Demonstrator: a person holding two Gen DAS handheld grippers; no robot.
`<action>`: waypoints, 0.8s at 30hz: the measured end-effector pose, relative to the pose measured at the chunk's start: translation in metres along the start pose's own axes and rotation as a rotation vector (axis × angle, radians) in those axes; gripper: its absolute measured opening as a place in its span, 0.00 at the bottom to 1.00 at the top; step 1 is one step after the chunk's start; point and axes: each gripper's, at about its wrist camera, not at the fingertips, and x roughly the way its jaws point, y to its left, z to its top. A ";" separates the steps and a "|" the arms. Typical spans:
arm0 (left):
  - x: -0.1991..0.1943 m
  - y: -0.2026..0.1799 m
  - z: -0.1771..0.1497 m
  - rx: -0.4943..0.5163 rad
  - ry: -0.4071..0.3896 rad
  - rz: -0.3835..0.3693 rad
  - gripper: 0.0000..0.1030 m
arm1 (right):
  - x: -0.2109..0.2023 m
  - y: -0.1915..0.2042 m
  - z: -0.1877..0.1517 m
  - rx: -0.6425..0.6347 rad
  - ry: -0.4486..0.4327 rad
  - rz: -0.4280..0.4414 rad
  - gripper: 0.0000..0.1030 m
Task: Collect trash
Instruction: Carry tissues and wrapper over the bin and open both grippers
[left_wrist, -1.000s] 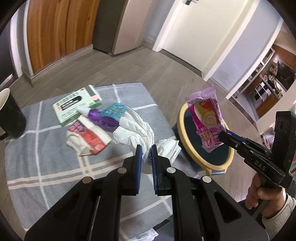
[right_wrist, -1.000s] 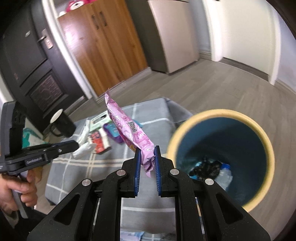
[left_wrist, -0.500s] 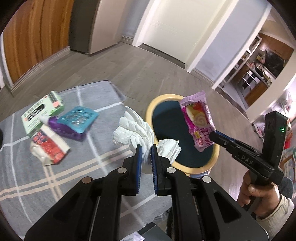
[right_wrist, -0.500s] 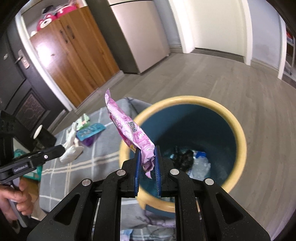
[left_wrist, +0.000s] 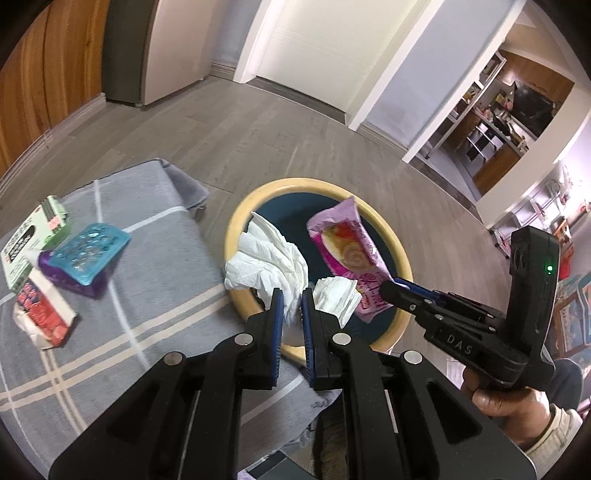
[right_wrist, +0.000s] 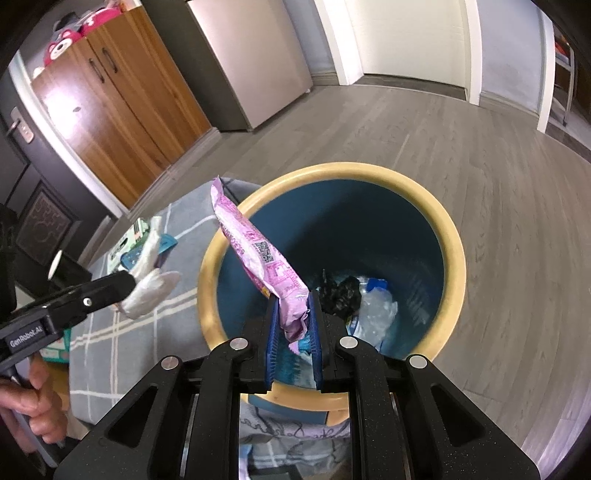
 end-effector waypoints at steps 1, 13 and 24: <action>0.004 -0.003 0.001 0.003 0.005 -0.005 0.09 | 0.000 0.000 0.000 0.002 0.001 -0.002 0.17; 0.038 -0.023 0.005 0.007 0.044 -0.028 0.09 | -0.010 -0.018 0.005 0.079 -0.035 -0.012 0.40; 0.051 -0.032 0.009 0.001 0.062 -0.052 0.17 | -0.022 -0.037 0.011 0.150 -0.092 -0.054 0.41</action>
